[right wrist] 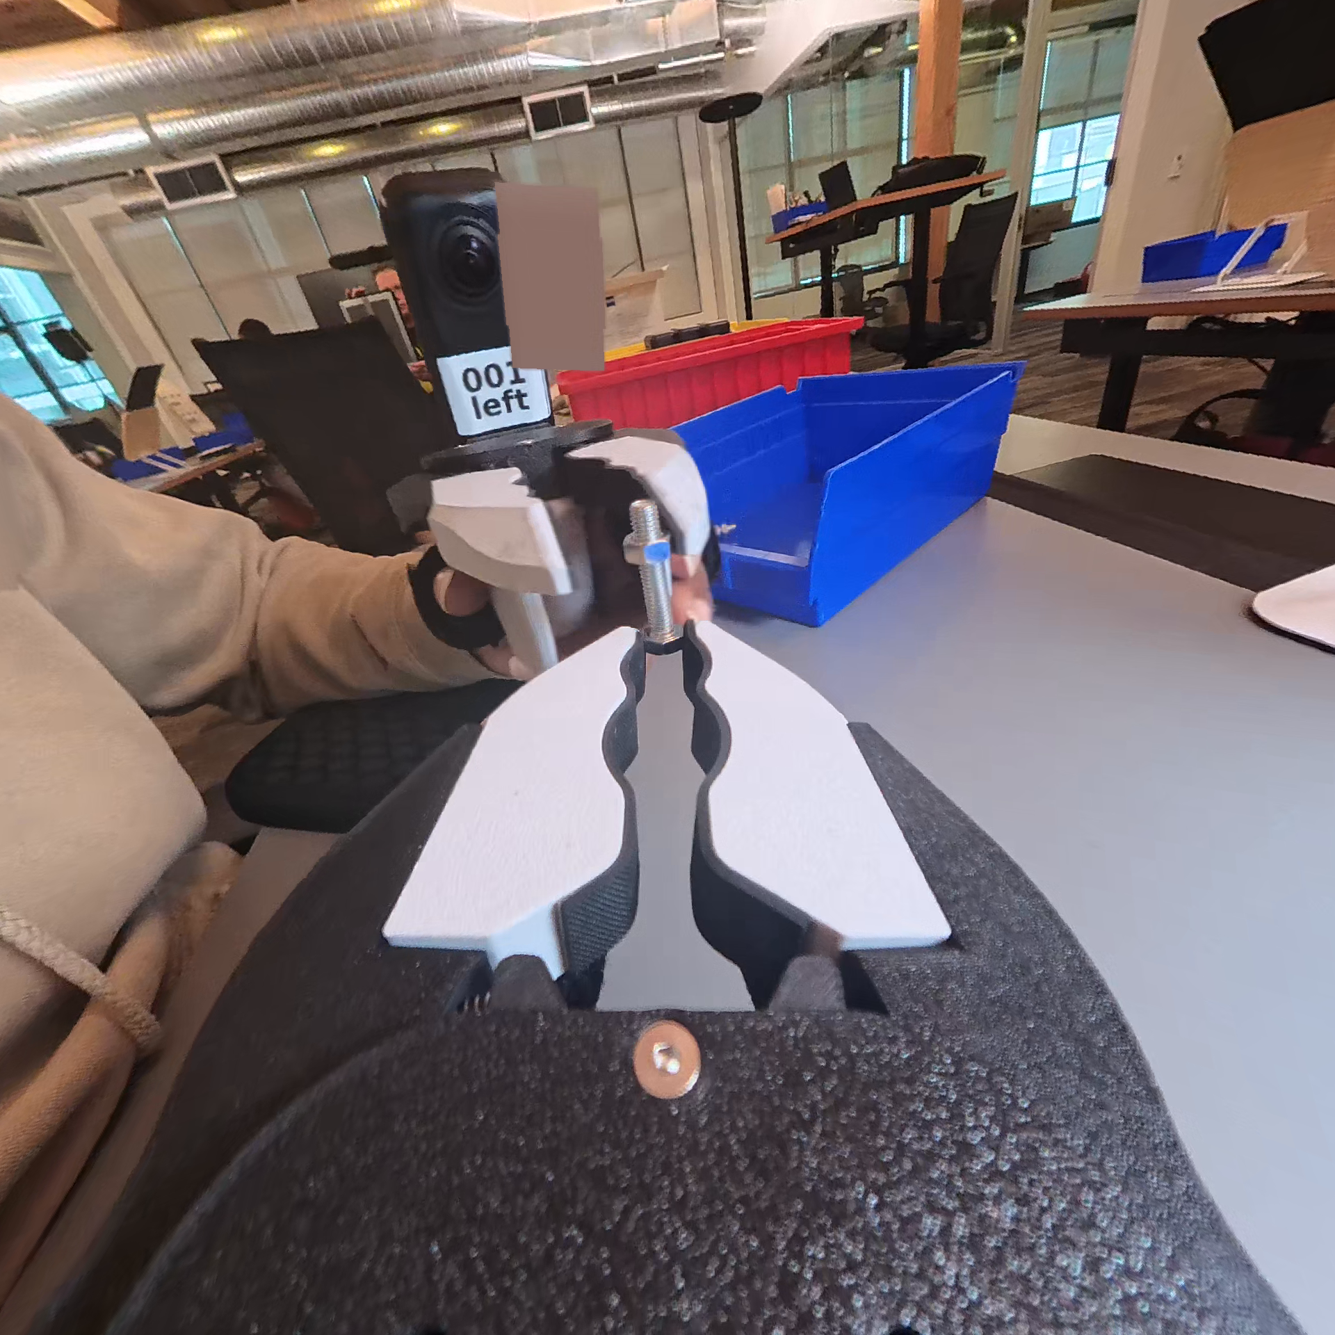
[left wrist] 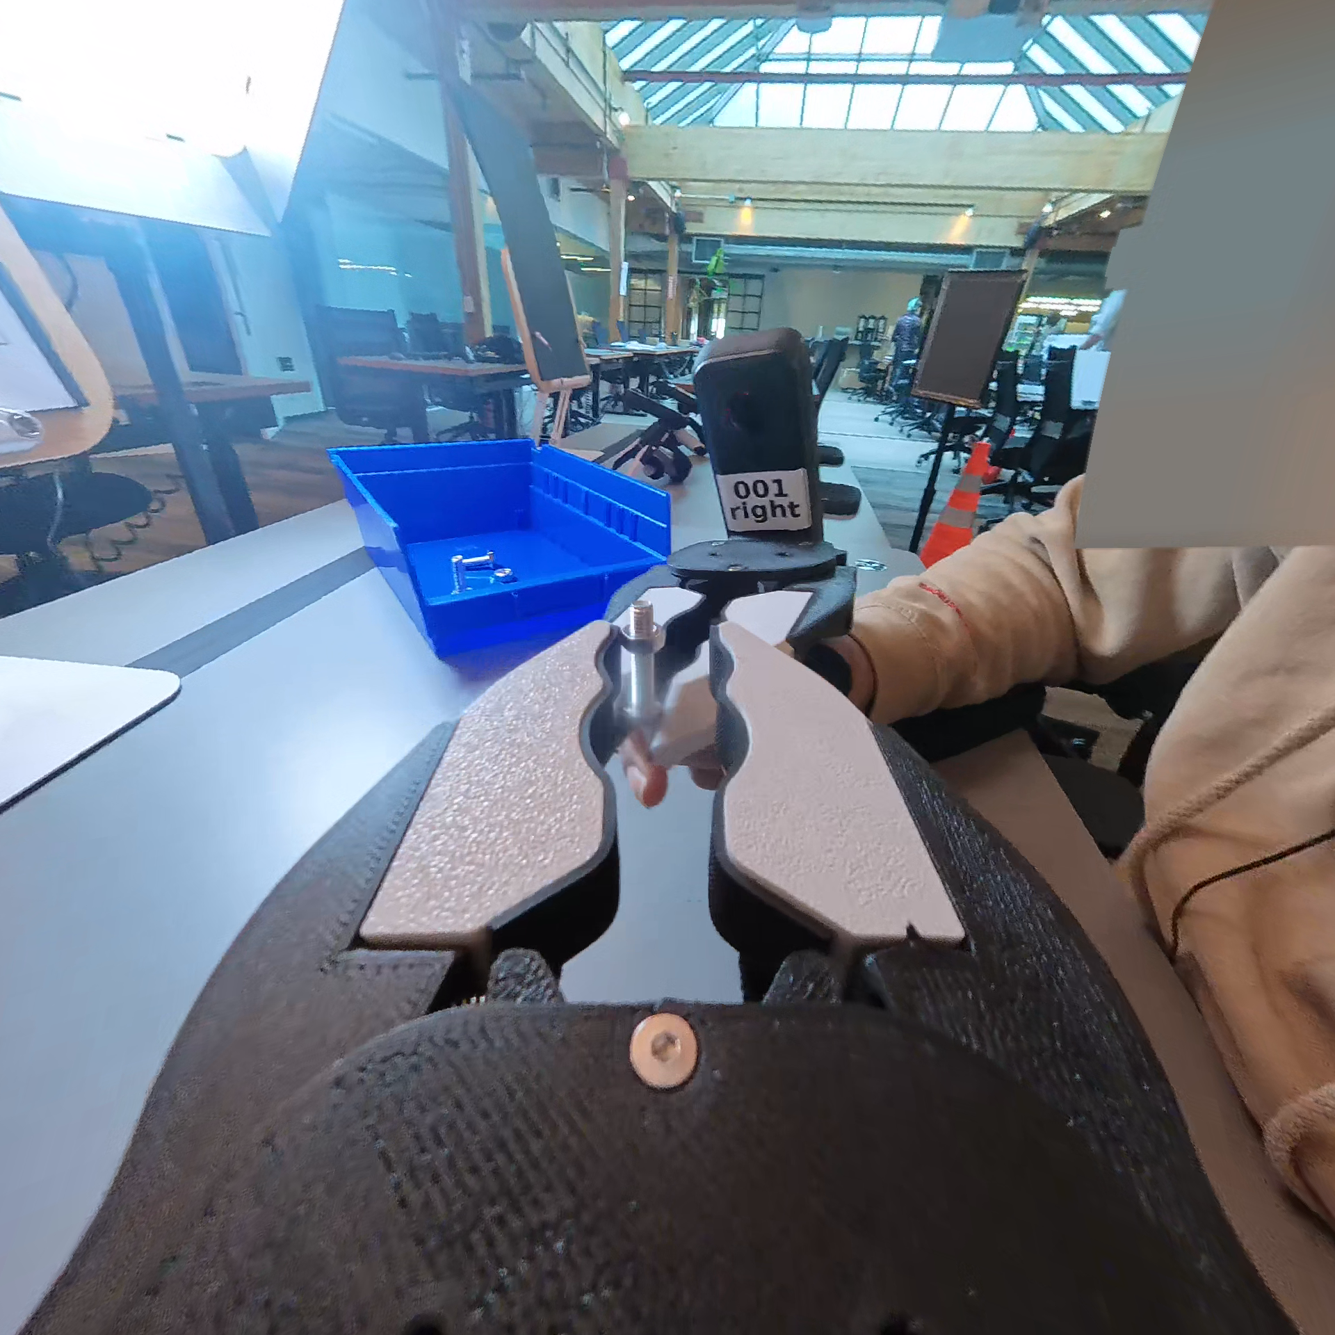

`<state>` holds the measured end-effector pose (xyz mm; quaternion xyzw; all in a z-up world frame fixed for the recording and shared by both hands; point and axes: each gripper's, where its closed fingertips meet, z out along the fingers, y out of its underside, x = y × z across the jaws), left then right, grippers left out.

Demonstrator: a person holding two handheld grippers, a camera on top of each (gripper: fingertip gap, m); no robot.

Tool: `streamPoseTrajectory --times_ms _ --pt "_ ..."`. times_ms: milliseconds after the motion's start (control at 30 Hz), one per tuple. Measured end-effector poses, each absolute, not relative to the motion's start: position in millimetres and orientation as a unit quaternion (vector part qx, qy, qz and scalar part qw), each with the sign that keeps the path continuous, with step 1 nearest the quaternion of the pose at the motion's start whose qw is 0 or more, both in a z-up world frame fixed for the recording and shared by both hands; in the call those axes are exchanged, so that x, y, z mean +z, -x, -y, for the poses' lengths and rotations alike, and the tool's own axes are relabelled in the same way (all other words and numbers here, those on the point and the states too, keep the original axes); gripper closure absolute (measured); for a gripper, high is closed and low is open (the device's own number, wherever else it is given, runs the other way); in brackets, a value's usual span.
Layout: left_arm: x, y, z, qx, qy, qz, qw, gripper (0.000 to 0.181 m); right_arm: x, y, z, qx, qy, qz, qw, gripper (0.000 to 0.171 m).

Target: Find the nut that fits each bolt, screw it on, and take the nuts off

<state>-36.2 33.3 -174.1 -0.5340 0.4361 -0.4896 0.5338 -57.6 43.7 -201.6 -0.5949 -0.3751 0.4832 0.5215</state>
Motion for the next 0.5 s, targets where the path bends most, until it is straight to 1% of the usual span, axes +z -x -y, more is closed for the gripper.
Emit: streamPoseTrajectory --times_ms 33,67,167,333,400,433,500 --pt "-172.3 37.5 -32.1 -0.495 0.532 -0.437 0.53 0.164 -200.9 54.7 -47.4 0.478 0.599 0.367 0.528 0.161" --pt "-169.5 39.7 -27.5 -0.505 0.519 -0.446 0.525 0.18 -199.9 51.2 -52.0 0.478 0.604 0.354 0.53 0.161" --pt "-165.3 42.7 -32.9 -0.502 0.521 -0.431 0.54 0.174 -198.8 45.5 -57.3 0.479 0.608 0.344 0.531 0.161" --pt "-173.4 38.4 -41.0 -0.482 0.543 -0.422 0.544 0.154 -203.2 58.8 -42.8 0.48 0.599 0.379 0.517 0.161" --pt "-176.2 35.7 -37.3 -0.48 0.542 -0.434 0.537 0.153 -205.5 61.6 -40.2 0.479 0.6 0.386 0.511 0.161" --pt "-177.7 35.0 -34.4 -0.479 0.54 -0.443 0.531 0.161 -206.3 60.7 -41.8 0.475 0.604 0.384 0.511 0.161" --pt "-176.8 36.8 -36.0 -0.478 0.545 -0.441 0.529 0.162 -205.8 57.5 -45.7 0.472 0.611 0.377 0.512 0.161"
